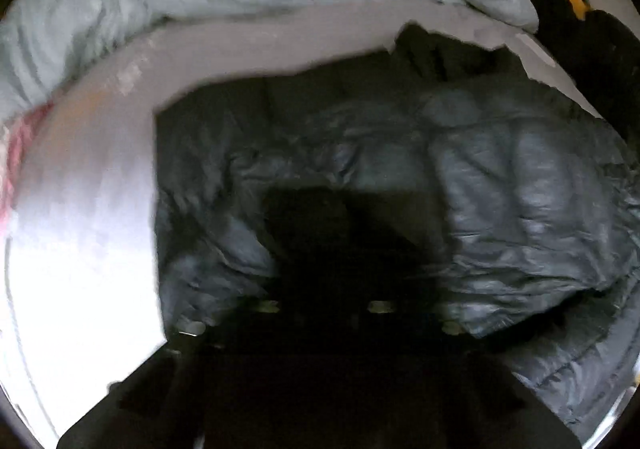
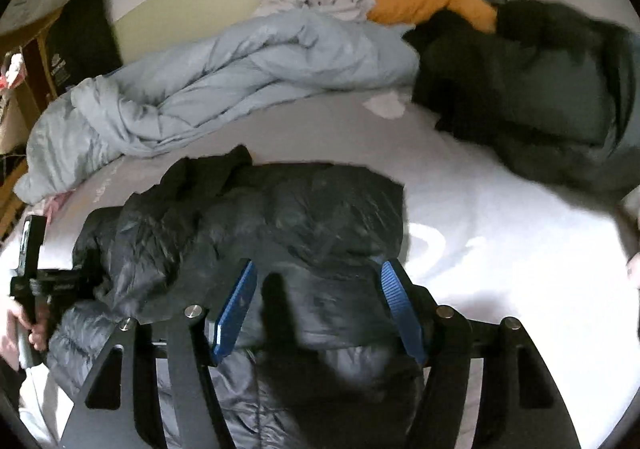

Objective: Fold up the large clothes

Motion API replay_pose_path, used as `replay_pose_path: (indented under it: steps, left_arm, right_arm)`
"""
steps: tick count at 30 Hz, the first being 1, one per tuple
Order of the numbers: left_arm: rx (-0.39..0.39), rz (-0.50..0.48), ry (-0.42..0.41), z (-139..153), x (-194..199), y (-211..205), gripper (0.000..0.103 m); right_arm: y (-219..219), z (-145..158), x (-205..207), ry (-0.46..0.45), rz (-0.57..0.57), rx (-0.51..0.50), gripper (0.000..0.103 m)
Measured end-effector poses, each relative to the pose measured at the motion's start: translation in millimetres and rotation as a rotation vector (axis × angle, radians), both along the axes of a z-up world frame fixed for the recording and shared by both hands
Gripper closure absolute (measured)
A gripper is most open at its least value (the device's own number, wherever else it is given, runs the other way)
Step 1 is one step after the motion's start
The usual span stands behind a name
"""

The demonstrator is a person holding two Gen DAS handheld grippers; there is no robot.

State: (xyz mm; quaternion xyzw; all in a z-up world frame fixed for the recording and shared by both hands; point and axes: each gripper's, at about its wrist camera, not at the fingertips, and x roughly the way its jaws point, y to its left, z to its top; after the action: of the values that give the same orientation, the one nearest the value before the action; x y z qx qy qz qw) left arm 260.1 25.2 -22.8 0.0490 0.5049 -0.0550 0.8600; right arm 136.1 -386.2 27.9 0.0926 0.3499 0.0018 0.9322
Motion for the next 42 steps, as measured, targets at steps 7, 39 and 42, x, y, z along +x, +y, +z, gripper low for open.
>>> replay_pose_path:
  steps: [7, 39, 42]
  left_arm:
    - [0.167, 0.099, -0.137, 20, 4, 14, 0.094]
    - [0.070, 0.073, -0.376, 60, -138, 48, 0.000]
    - [0.085, 0.128, -0.272, 27, -128, 66, 0.000]
  right_arm:
    - [31, -5, 16, 0.016, 0.140, -0.037, 0.036]
    - [12, -22, -25, 0.069, -0.091, -0.100, 0.016]
    - [-4, -32, -28, 0.072, -0.123, -0.071, 0.016]
